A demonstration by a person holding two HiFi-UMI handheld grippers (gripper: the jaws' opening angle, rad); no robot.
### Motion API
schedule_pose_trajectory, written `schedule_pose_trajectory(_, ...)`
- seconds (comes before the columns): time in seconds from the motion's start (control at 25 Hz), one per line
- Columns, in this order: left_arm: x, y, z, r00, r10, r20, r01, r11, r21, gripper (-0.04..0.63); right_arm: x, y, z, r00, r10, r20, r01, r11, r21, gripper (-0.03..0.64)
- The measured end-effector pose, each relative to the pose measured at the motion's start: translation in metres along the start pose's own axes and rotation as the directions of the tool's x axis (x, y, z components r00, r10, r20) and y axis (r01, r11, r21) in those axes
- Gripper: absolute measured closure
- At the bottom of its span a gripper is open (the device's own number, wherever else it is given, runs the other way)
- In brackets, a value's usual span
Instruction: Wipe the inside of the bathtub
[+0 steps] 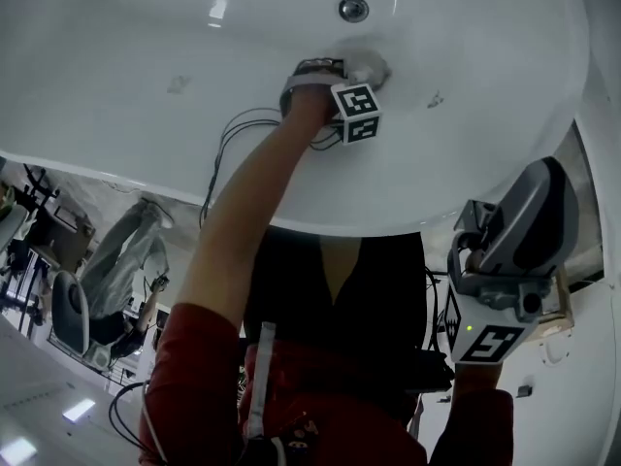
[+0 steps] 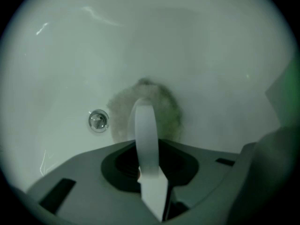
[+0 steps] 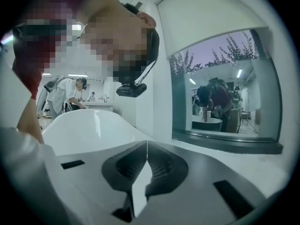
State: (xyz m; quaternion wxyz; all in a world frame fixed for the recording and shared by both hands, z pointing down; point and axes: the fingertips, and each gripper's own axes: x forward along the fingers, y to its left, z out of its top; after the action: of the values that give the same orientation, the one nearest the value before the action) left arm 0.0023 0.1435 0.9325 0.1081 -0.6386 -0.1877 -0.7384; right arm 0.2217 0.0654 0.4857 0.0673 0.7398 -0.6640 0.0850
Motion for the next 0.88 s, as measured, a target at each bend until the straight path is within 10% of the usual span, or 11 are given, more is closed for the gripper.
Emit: schedule_pose_trajectory(0.88, 0.045, 0.030, -0.005, 0.995, 0.062, -0.082, -0.065, 0.997, -0.042, 0.503, 0.013, 0.017, -0.023, 0.996, 0.060, -0.064, -0.061, 0.998, -0.015, 0.604)
